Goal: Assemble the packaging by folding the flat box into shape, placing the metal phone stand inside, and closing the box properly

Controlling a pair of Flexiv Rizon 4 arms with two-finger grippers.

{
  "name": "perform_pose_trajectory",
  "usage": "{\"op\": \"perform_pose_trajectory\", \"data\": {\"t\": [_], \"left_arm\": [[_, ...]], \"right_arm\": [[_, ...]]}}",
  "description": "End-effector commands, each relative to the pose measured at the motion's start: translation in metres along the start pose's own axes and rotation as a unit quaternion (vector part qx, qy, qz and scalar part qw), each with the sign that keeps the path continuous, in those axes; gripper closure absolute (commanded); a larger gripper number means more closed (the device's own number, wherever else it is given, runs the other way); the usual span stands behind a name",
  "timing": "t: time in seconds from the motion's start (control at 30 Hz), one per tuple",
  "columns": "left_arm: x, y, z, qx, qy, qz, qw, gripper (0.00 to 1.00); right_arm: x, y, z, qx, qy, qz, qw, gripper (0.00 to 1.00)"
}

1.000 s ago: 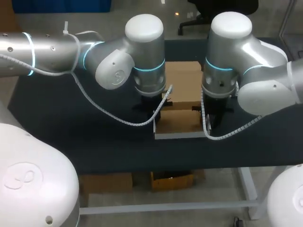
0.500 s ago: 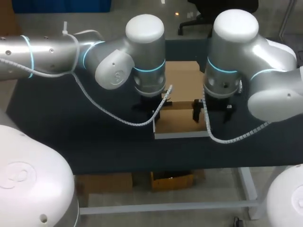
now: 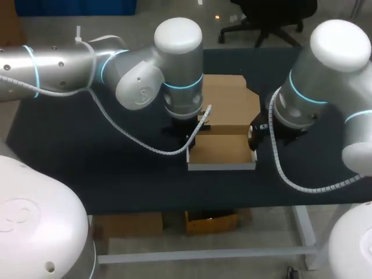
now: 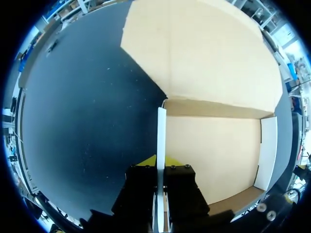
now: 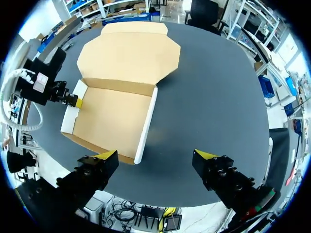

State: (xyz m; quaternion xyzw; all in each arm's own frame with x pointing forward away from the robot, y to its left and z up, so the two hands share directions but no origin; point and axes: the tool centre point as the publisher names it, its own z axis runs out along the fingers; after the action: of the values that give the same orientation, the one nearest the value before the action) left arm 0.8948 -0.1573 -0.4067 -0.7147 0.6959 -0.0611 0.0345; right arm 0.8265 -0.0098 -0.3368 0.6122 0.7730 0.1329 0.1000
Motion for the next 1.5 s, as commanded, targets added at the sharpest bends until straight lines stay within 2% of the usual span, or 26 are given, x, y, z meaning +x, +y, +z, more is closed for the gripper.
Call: {"op": "perform_pose_trajectory", "data": {"t": [0.03, 0.17, 0.2, 0.8, 0.93, 1.13, 1.23, 1.27, 1.5], "left_arm": [[0.0, 0.0, -0.001, 0.0, -0.003, 0.001, 1.0, 1.0], [-0.001, -0.001, -0.001, 0.001, -0.005, 0.002, 1.0, 1.0], [-0.001, -0.001, -0.001, 0.001, -0.005, 0.002, 1.0, 1.0], [-0.007, -0.003, -0.001, -0.002, -0.004, -0.006, 1.0, 1.0], [-0.009, -0.003, -0.002, -0.007, -0.001, -0.006, 1.0, 1.0], [-0.012, -0.003, 0.0, -0.012, -0.001, -0.003, 1.0, 1.0], [-0.012, -0.003, 0.0, -0.014, -0.001, -0.002, 1.0, 1.0], [-0.012, -0.003, 0.0, -0.014, -0.001, -0.002, 1.0, 1.0], [-0.012, -0.003, 0.001, -0.017, -0.001, 0.002, 1.0, 1.0]], "right_arm": [[-0.014, -0.016, -0.016, -0.097, 0.076, -0.041, 0.991, 0.0], [-0.026, -0.022, -0.029, -0.154, 0.127, -0.078, 0.977, 0.0], [-0.029, -0.023, -0.033, -0.161, 0.127, -0.079, 0.976, 0.0], [-0.032, -0.023, -0.038, -0.16, 0.122, -0.072, 0.977, 0.0], [-0.036, -0.023, -0.045, -0.164, 0.184, -0.133, 0.96, 0.0], [-0.055, -0.036, -0.063, -0.152, 0.238, -0.188, 0.941, 0.0], [-0.066, -0.042, -0.073, -0.146, 0.256, -0.203, 0.934, 0.0], [-0.069, -0.043, -0.075, -0.14, 0.253, -0.206, 0.935, 0.0], [-0.081, -0.053, -0.092, -0.149, 0.282, -0.242, 0.916, 0.0]]}}
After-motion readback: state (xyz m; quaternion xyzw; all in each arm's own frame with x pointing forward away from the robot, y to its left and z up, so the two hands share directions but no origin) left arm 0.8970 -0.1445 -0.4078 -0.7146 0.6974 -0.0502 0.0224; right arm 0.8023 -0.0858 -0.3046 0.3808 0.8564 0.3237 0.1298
